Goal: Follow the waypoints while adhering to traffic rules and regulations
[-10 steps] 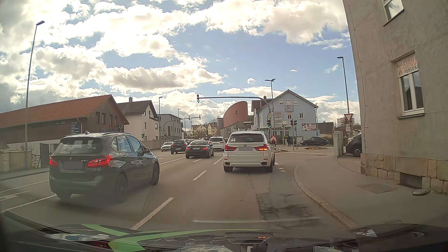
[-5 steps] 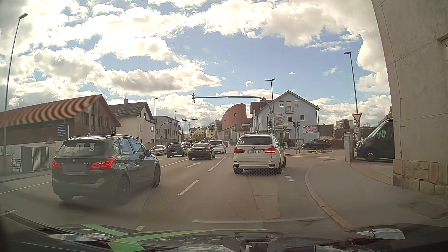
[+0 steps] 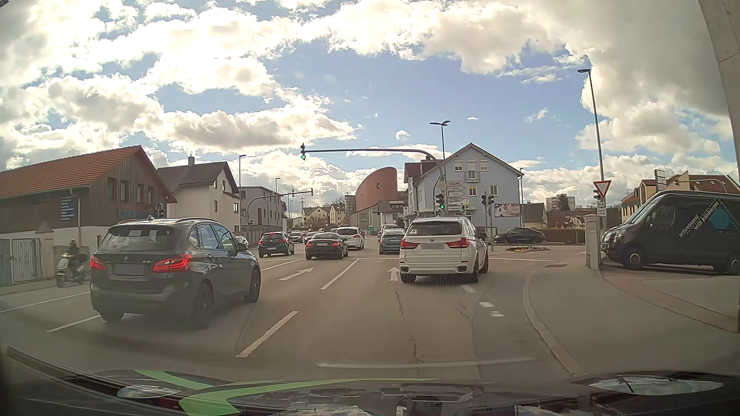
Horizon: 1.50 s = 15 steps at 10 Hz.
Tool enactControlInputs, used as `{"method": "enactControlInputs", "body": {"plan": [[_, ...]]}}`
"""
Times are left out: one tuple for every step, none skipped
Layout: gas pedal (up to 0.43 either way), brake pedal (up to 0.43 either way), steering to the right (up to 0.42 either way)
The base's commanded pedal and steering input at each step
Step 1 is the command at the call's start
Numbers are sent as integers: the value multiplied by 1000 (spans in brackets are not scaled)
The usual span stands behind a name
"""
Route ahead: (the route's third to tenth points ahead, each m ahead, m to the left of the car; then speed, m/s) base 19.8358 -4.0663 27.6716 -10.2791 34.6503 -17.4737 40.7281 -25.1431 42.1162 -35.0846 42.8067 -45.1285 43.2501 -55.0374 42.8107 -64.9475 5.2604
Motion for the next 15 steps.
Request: {"method": "enactControlInputs", "body": {"plan": [[157, 0, 67], [157, 0, 72], [150, 0, 78], [130, 0, 81], [130, 0, 83], [130, 0, 83], [110, 0, 84], [79, 0, 86], [79, 0, 88], [79, 0, 88], [79, 0, 90], [79, 0, 92], [79, 0, 95], [79, 0, 102], [79, 0, 108]]}}
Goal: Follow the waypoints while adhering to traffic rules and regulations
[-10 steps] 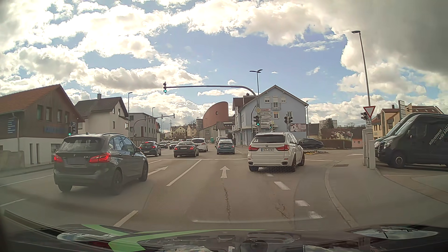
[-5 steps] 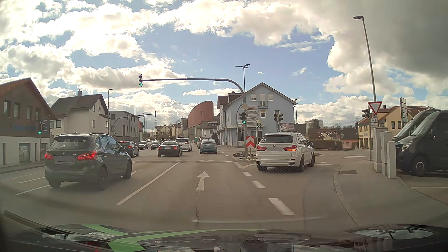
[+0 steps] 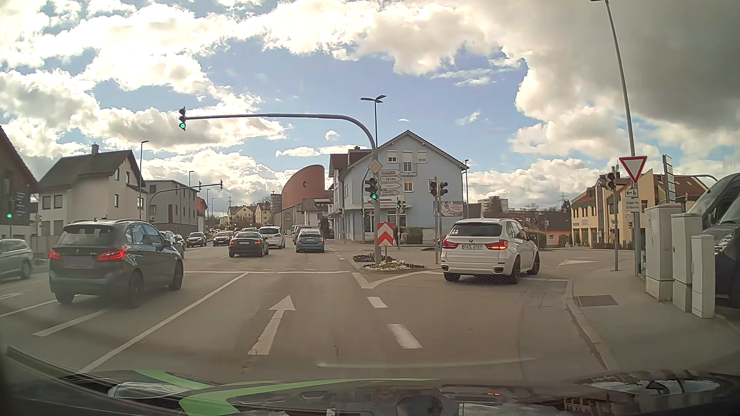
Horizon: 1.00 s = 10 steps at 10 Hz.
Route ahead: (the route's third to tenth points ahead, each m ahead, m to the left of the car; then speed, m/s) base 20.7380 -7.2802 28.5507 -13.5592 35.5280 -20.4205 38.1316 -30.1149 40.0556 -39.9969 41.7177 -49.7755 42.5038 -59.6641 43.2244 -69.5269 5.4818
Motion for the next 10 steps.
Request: {"method": "enactControlInputs", "body": {"plan": [[87, 0, 113], [87, 0, 113], [87, 0, 113], [87, 0, 114], [87, 0, 115], [98, 0, 117], [110, 0, 120], [110, 0, 121], [110, 0, 124], [110, 0, 126]]}}
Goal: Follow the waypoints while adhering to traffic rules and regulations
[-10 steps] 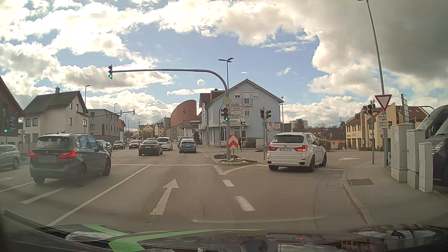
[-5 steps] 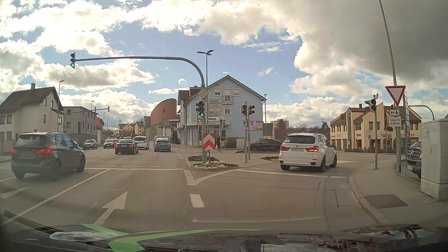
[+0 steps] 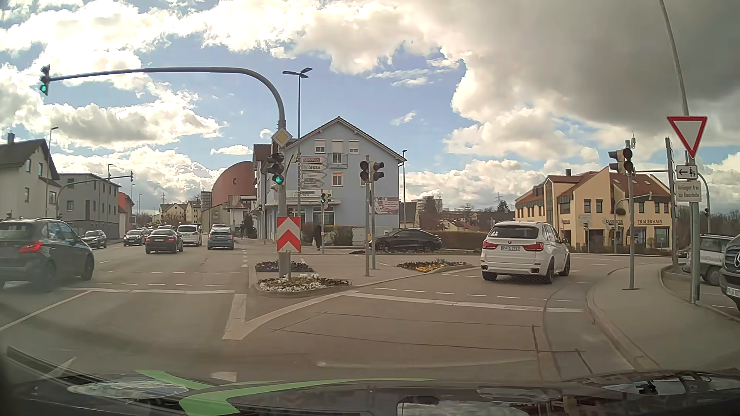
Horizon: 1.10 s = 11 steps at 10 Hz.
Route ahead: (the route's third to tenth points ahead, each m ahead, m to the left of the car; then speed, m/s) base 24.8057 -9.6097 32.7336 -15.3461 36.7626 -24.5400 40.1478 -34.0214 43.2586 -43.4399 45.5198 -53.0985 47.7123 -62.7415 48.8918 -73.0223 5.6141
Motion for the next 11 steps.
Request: {"method": "enactControlInputs", "body": {"plan": [[110, 0, 128], [110, 0, 128], [110, 0, 127], [110, 0, 129], [110, 0, 128], [110, 0, 131], [110, 0, 139], [110, 0, 148], [110, 0, 152], [110, 0, 152], [110, 0, 152]]}}
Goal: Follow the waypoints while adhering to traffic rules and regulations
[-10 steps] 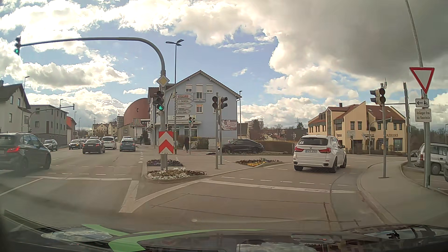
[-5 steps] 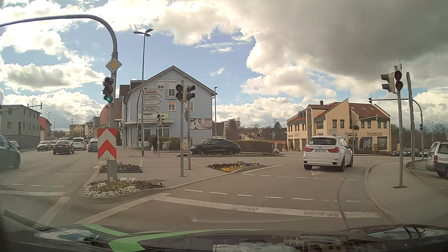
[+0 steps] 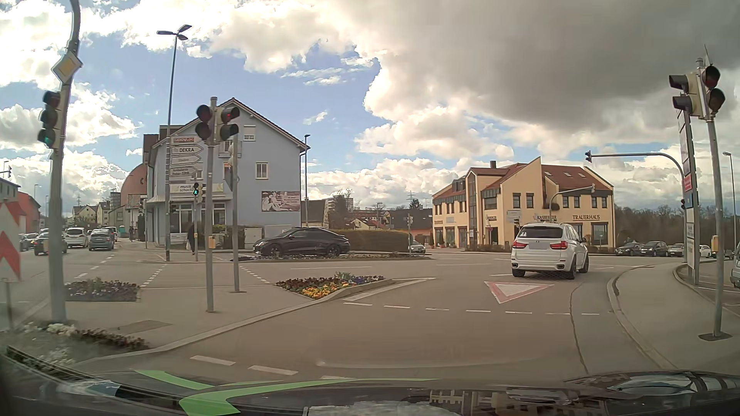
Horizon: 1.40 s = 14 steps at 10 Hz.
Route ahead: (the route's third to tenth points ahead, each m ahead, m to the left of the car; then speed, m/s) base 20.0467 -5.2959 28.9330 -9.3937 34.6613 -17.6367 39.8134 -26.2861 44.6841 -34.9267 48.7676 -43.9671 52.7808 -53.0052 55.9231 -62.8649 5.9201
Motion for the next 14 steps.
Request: {"method": "enactControlInputs", "body": {"plan": [[110, 0, 152], [110, 0, 151], [110, 0, 146], [110, 0, 140], [110, 0, 137], [110, 0, 136], [110, 0, 134], [110, 0, 133], [110, 0, 133], [110, 0, 133], [118, 0, 132], [118, 0, 131], [130, 0, 129], [130, 0, 129]]}}
